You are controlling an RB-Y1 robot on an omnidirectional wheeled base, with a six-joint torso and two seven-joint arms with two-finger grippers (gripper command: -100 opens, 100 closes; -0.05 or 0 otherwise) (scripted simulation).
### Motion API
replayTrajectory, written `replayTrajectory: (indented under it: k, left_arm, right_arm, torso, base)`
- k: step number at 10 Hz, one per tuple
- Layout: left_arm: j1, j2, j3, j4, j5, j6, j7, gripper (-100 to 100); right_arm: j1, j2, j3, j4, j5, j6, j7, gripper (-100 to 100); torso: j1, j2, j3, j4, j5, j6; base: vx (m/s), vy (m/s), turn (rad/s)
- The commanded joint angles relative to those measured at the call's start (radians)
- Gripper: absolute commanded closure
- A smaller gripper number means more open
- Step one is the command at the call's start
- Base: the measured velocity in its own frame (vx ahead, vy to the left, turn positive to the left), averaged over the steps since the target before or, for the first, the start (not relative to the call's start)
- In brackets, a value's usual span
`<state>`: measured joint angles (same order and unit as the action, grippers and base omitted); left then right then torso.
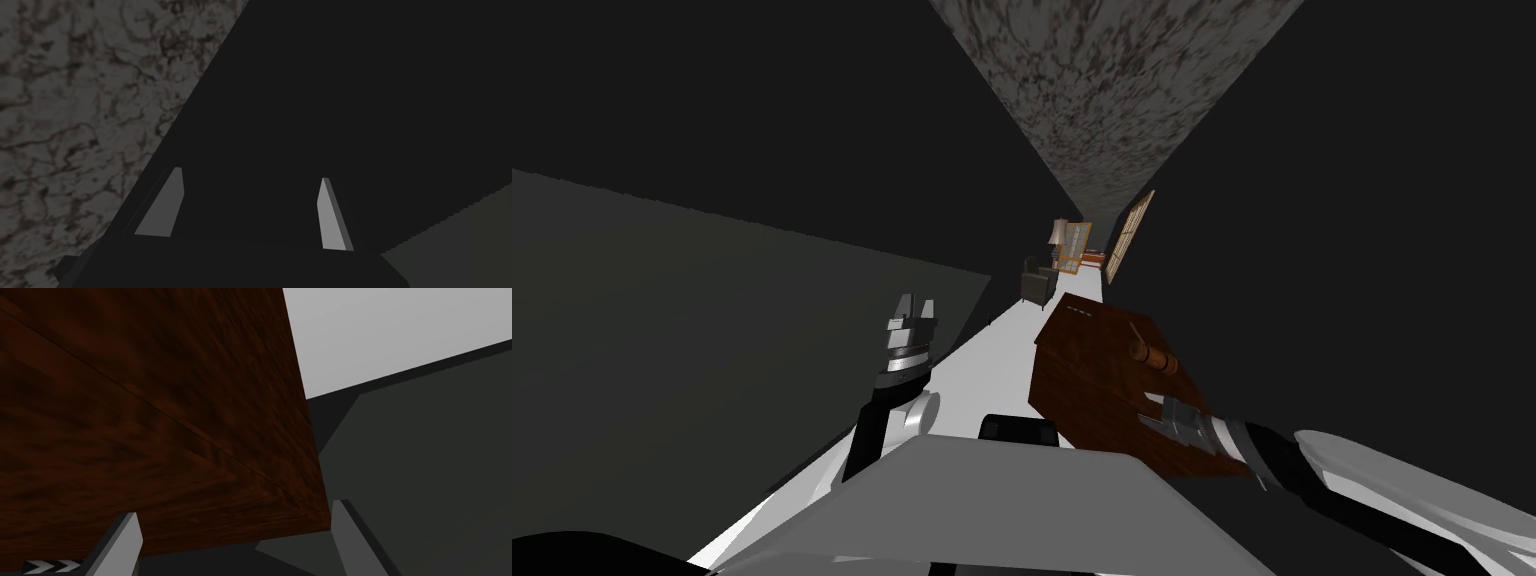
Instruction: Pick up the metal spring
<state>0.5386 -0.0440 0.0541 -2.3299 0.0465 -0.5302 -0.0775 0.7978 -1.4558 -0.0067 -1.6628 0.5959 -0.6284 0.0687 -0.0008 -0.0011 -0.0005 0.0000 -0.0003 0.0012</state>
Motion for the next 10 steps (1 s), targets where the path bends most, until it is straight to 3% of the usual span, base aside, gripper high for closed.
replayTrajectory:
  k: [1,6,10]
  left_arm:
    - [0.0,0.0,0.0,0.0,0.0,0.0,0.0,0]
    - [0.0,0.0,0.0,0.0,0.0,0.0,0.0,0]
    - [0.0,0.0,0.0,0.0,0.0,0.0,0.0,0]
  right_arm:
    - [0.017,-0.05,0.004,0.027,0.019,-0.001,0.004,-100]
    - [0.034,-0.158,0.021,0.078,0.05,-0.003,0.004,-100]
    - [0.061,-0.28,0.057,0.145,0.093,-0.007,0.005,-100]
  torso:
    - [0.0,0.0,0.0,0.0,0.0,0.0]
    - [0.0,0.0,0.0,0.0,0.0,0.0]
    - [0.0,0.0,0.0,0.0,0.0,0.0]
  base:
    - [0.004,-0.004,0.109]
    - [0.003,-0.005,0.076]
    - [0.007,-0.006,0.096]
